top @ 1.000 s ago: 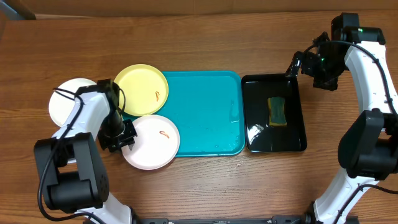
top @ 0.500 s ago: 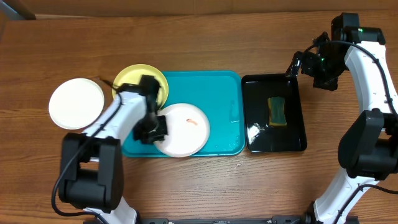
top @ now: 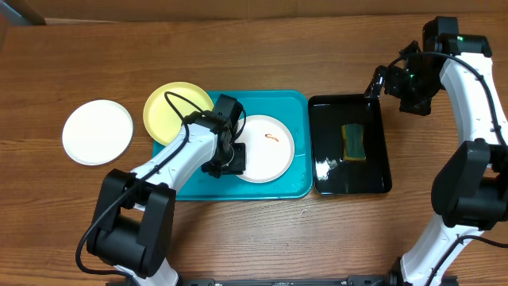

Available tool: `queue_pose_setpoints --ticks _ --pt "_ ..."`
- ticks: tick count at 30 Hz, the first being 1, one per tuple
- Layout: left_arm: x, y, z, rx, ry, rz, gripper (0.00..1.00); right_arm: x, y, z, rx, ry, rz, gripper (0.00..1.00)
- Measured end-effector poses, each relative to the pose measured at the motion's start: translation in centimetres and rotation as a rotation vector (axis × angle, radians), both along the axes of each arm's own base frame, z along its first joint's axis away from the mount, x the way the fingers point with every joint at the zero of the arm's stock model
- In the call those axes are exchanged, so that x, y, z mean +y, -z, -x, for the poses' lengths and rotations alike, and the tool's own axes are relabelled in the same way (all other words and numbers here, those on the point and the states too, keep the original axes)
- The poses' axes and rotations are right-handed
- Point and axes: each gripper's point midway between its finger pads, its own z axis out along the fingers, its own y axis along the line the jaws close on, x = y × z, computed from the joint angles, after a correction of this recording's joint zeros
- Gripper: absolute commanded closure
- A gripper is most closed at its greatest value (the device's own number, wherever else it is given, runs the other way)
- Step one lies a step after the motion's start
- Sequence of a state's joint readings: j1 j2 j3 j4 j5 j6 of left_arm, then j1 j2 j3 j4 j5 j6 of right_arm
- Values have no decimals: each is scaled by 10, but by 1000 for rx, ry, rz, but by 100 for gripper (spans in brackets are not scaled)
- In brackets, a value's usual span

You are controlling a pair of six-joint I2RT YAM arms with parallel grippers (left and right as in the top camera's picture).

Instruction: Clean dirty plates on tray and stack at the side

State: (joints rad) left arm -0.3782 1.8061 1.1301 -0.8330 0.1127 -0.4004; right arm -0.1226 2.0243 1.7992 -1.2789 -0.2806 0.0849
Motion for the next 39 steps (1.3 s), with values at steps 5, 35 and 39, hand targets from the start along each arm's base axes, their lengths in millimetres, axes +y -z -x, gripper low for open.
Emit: queue_pose_setpoints --ticks 5,35,39 --pt "6 0 -9 -38 -51 -39 62 0 0 0 0 0 0 0" --pt "18 10 -28 -116 -91 -113 76 89 79 82 258 -157 266 0" --pt "20 9 -32 -136 -94 -129 76 84 83 81 254 -144 286 0"
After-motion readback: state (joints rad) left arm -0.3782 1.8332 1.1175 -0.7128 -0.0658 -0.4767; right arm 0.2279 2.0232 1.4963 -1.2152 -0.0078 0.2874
